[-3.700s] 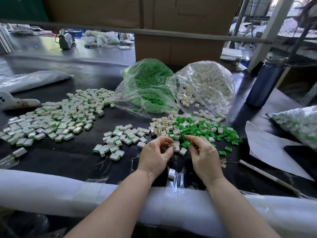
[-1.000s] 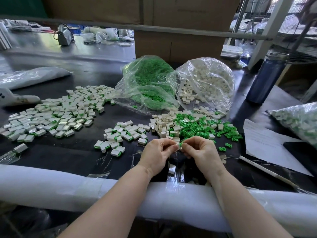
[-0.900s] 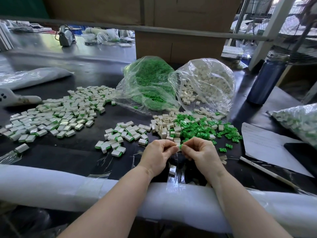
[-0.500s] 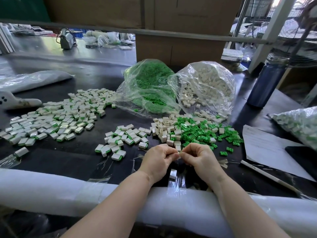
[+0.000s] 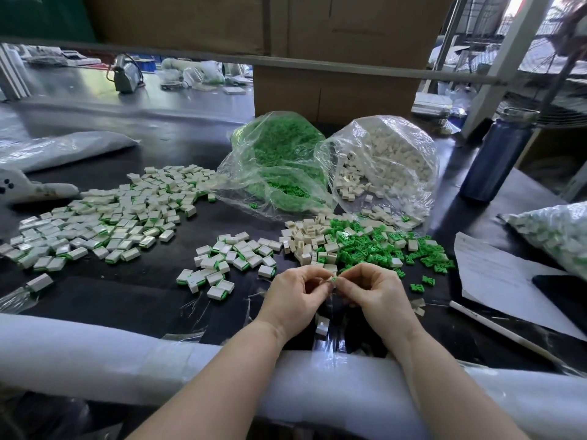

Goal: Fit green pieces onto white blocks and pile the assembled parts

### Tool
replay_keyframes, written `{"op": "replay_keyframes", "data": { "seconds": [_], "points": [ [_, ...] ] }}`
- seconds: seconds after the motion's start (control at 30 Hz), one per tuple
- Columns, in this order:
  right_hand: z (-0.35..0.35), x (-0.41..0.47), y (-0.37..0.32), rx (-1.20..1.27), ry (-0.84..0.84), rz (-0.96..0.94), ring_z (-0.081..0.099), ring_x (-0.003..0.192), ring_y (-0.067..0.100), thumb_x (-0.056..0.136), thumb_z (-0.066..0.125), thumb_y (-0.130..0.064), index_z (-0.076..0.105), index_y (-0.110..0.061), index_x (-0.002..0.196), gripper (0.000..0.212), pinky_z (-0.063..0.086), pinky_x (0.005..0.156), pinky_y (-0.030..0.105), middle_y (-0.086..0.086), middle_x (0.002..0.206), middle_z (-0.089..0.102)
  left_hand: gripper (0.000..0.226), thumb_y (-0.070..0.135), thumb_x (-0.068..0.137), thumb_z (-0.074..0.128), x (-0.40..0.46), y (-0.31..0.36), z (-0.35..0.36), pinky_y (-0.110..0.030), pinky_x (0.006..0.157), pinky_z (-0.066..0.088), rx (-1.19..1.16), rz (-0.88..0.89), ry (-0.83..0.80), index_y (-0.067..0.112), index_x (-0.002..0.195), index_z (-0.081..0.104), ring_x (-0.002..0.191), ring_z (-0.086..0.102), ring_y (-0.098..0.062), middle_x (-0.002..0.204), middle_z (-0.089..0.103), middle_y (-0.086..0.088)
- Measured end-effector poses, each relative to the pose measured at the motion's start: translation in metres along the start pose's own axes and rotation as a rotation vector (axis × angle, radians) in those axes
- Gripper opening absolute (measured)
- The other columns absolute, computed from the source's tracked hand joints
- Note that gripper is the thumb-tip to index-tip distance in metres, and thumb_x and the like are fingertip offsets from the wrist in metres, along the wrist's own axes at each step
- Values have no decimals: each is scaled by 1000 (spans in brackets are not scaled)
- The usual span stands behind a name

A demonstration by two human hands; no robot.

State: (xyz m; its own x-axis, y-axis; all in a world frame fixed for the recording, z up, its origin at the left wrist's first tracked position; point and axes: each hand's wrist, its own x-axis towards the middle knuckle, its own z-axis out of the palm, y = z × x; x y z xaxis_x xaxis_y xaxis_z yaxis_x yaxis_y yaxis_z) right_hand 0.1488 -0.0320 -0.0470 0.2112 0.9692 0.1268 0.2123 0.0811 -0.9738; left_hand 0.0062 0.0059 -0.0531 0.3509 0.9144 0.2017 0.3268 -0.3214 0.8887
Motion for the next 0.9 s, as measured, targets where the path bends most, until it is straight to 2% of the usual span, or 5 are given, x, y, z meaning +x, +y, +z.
{"op": "replay_keyframes", "data": {
  "seconds": [0.3, 0.53, 0.63, 0.77, 0.9],
  "points": [
    [-2, 0, 2, 103, -87, -23, 62, 57, 8, 82, 66, -1, 68, -12, 69, 16, 49, 55, 17, 0, 62, 67, 11, 15, 81, 64, 0, -1, -1, -18, 63, 45, 40, 6, -23, 25, 81, 65, 59, 52, -5, 63, 57, 12],
    [-1, 3, 7, 10, -127, 1, 65, 71, 5, 90, 54, -26, 66, -15, 99, 18, 48, 61, 16, 1, 86, 70, 19, 11, 83, 66, 1, 0, -2, -21, 80, 50, -108, 9, -72, 30, 83, 64, 81, 58, -17, 97, 50, 8],
    [-2, 1, 5, 28, -209, -11, 62, 75, 16, 85, 49, -38, 70, -9, 96, 37, 48, 68, 27, 13, 84, 69, 26, 12, 84, 65, 0, 2, -3, -31, 86, 51, -82, 29, -115, 38, 82, 61, 83, 55, -13, 102, 45, 11],
    [-4, 1, 5, 73, -268, -34, 61, 78, 22, 82, 56, -34, 72, -6, 90, 33, 50, 78, 42, 20, 84, 68, 23, 18, 84, 66, -1, 4, -4, -39, 87, 51, -76, 33, -162, 41, 81, 62, 84, 55, -14, 105, 43, 12],
    [-4, 2, 6, 99, -290, -5, 65, 79, 14, 79, 62, -29, 72, -15, 88, 20, 52, 74, 26, 6, 83, 71, 26, 18, 83, 67, -1, 2, -4, -42, 88, 50, -38, 38, -174, 43, 81, 62, 85, 57, -14, 103, 44, 15]
  ]
}}
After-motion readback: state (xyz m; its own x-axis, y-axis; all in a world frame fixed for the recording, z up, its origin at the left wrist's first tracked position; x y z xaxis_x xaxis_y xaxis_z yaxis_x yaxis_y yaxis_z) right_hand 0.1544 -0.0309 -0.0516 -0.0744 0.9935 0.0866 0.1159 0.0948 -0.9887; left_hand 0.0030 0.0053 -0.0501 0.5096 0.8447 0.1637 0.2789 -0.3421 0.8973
